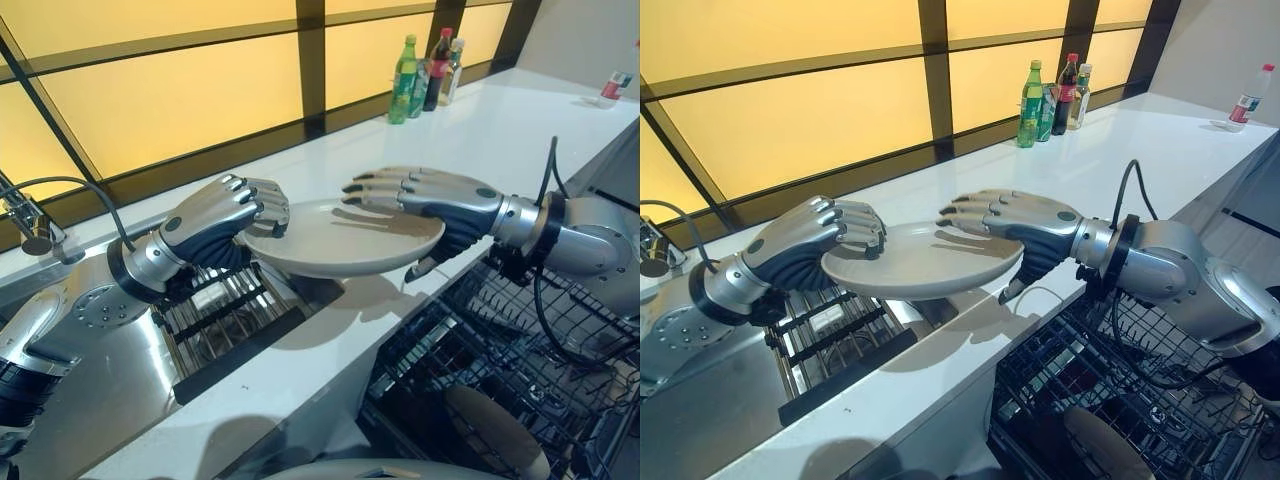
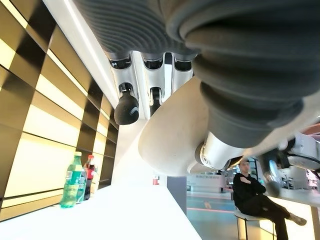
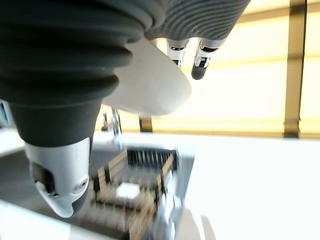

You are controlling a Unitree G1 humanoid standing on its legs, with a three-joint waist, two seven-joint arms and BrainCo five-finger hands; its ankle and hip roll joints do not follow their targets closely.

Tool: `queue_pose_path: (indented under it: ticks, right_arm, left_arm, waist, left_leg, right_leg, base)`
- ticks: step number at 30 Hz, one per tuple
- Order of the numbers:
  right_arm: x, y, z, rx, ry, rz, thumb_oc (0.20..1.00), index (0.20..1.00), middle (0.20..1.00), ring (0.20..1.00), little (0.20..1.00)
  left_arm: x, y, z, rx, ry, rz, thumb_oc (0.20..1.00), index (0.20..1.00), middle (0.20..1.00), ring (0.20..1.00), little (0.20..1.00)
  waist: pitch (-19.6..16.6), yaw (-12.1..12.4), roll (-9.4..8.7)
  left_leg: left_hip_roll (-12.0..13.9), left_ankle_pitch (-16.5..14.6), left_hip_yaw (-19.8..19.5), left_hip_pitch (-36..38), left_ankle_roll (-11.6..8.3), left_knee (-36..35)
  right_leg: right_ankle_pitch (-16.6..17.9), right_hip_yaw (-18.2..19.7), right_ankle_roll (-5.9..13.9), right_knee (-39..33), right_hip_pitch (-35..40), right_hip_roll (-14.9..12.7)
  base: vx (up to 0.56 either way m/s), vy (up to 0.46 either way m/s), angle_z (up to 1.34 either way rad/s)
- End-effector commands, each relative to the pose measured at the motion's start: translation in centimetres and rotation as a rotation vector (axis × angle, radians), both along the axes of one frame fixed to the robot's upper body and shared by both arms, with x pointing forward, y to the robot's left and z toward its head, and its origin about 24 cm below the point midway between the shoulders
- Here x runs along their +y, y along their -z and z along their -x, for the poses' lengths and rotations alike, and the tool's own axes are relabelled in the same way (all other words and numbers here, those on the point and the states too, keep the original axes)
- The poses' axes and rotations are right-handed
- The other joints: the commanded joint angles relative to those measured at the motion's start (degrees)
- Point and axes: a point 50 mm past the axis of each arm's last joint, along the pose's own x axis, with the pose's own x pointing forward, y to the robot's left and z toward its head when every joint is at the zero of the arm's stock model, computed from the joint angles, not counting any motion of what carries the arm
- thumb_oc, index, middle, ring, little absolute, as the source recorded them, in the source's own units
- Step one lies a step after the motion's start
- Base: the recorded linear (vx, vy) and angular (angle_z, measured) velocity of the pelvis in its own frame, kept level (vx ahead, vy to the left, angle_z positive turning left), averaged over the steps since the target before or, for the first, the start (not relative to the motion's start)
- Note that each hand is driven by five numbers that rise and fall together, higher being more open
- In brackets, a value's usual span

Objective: Pick up plates and place into dishwasher.

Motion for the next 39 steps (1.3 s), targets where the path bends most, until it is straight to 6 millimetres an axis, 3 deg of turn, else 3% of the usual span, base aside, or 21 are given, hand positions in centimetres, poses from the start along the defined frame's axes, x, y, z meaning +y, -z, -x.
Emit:
queue_pose_path:
  ticks: [1, 13, 25, 26, 27, 31, 39]
  right_arm:
    - [1.6, -1.0, 0.8, 0.015, -0.101, -0.031, 0.200, 0.200, 0.200, 0.200, 0.200]
    - [2.1, -1.8, 0.4, -0.010, -0.156, -0.255, 0.200, 0.200, 0.200, 0.200, 0.200]
    - [0.4, -3.2, 0.4, -0.177, -0.107, -0.623, 0.200, 0.200, 0.200, 0.200, 0.200]
    - [0.1, -3.1, 0.4, -0.187, -0.094, -0.651, 0.200, 0.200, 0.200, 0.200, 0.200]
    - [-0.1, -3.0, 0.4, -0.194, -0.081, -0.664, 0.200, 0.200, 0.200, 0.200, 0.200]
    - [-1.7, -2.3, 0.0, -0.217, 0.005, -0.723, 0.200, 0.200, 0.200, 0.200, 0.200]
    - [-6.4, -0.4, -0.6, -0.240, 0.265, -0.780, 0.200, 0.200, 0.200, 0.200, 0.200]
  left_arm:
    - [-1.1, -3.1, 1.2, -0.113, 0.119, 0.125, 0.200, 0.200, 0.200, 0.200, 0.200]
    - [-0.9, -2.7, 1.0, -0.104, 0.114, 0.157, 0.200, 0.200, 0.200, 0.200, 0.200]
    - [-0.8, -2.3, 0.6, -0.073, 0.093, 0.220, 0.200, 0.200, 0.200, 0.200, 0.200]
    - [-0.6, -2.3, 0.3, -0.043, 0.075, 0.258, 0.420, 0.420, 0.420, 0.420, 0.420]
    - [-0.4, -2.2, 0.1, -0.025, 0.061, 0.276, 1.000, 1.000, 1.000, 1.000, 1.000]
    - [1.5, -1.5, -0.7, 0.040, -0.057, 0.424, 1.000, 1.000, 1.000, 1.000, 1.000]
    - [6.2, -0.9, -0.3, -0.054, -0.303, 0.684, 1.000, 1.000, 1.000, 1.000, 1.000]
  waist:
    - [-2.40, 1.17, -3.52]
    - [-2.54, 1.38, -3.14]
    - [-2.80, 0.68, -2.10]
    - [-2.80, 0.53, -2.02]
    - [-2.84, 0.49, -2.00]
    - [-2.97, -0.07, -1.72]
    - [-3.19, -2.23, -1.74]
  left_leg:
    - [-3.13, -0.48, -0.51, -2.39, 1.24, 1.08]
    - [-3.00, -0.55, -0.34, -2.36, 1.44, 1.07]
    - [-3.01, -0.54, 0.04, -2.45, 1.61, 0.47]
    - [-3.01, -0.48, 0.16, -2.56, 1.60, 0.43]
    - [-2.99, -0.46, 0.27, -2.60, 1.60, 0.41]
    - [-2.72, -0.39, 0.95, -2.43, 1.55, 0.07]
    - [-2.00, -0.66, 3.05, -2.37, 1.36, -0.18]
  right_leg:
    - [-1.54, -0.68, 2.91, -2.84, 6.74, -3.11]
    - [-1.51, -0.40, 3.10, -2.94, 6.76, -3.05]
    - [-1.31, 0.48, 3.22, -3.83, 6.70, -2.66]
    - [-1.26, 0.52, 3.27, -3.96, 6.67, -2.62]
    - [-1.23, 0.54, 3.28, -4.04, 6.64, -2.59]
    - [-1.05, 1.02, 3.23, -4.57, 6.63, -2.40]
    - [-0.38, 3.19, 3.22, -5.99, 6.20, -2.14]
  base:
    - [0.00, 0.000, 0.00]
    - [0.00, 0.000, 0.00]
    - [-0.02, -0.002, 0.00]
    - [-0.03, -0.020, 0.00]
    - [-0.03, -0.023, 0.00]
    - [0.00, 0.000, 0.00]
    - [-0.01, -0.026, -0.08]
